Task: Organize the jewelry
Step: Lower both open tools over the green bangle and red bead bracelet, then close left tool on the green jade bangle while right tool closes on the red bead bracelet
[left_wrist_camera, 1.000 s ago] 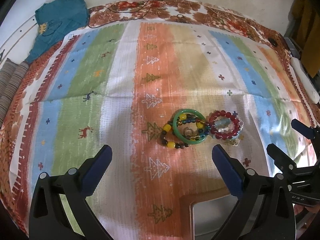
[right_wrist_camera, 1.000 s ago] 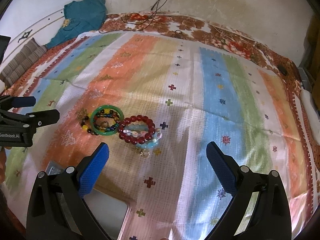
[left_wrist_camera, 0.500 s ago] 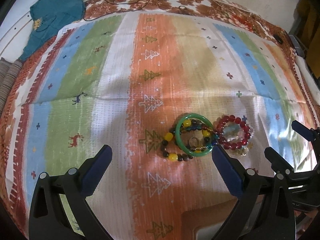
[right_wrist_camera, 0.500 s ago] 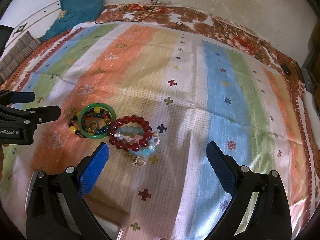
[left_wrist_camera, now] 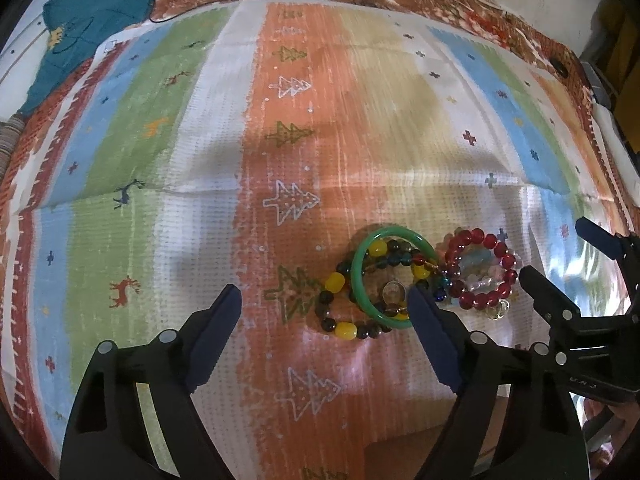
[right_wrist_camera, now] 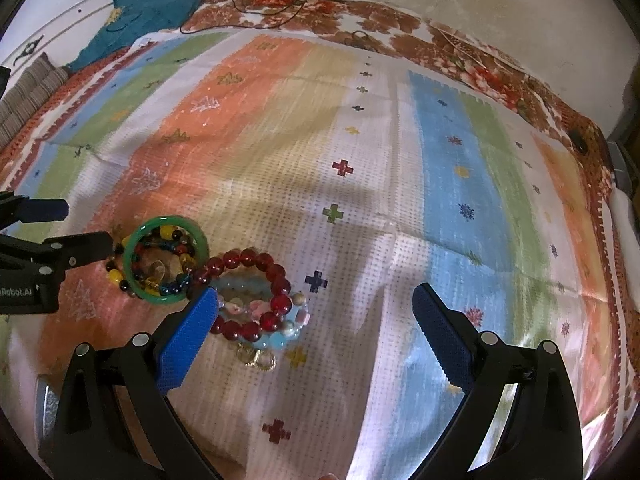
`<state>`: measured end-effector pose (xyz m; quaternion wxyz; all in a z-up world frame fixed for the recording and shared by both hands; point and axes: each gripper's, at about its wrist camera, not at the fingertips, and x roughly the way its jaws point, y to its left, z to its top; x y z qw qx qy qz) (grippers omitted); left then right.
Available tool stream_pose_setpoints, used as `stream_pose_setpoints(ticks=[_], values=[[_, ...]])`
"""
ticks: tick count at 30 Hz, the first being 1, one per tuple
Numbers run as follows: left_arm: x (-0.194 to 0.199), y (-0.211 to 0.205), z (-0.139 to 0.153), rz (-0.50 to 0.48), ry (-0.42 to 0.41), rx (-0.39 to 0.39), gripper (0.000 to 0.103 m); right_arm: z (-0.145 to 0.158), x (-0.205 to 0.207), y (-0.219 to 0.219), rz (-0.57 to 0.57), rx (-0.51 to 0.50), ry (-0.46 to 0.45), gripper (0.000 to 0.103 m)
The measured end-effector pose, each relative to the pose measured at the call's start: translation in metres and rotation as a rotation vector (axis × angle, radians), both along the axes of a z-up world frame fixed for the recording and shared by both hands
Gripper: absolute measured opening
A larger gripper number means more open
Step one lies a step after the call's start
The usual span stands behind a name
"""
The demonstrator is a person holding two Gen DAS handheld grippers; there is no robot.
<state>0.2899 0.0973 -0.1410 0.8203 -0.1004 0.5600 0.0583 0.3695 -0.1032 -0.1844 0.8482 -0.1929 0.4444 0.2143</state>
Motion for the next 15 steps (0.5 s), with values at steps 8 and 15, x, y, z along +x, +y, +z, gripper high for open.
stream_pose_setpoints(ticks=[8,15], values=[[0.010,0.001,-0.009,-0.005,0.012,-0.018,0.078,-0.010,0.009,0.007,-0.004,-0.028,0.013,0.098],[0.017,0.000,-0.019,-0.013,0.030,-0.023,0.068,-0.018,0.014,0.013,0.001,-0.039,0.032,0.089]])
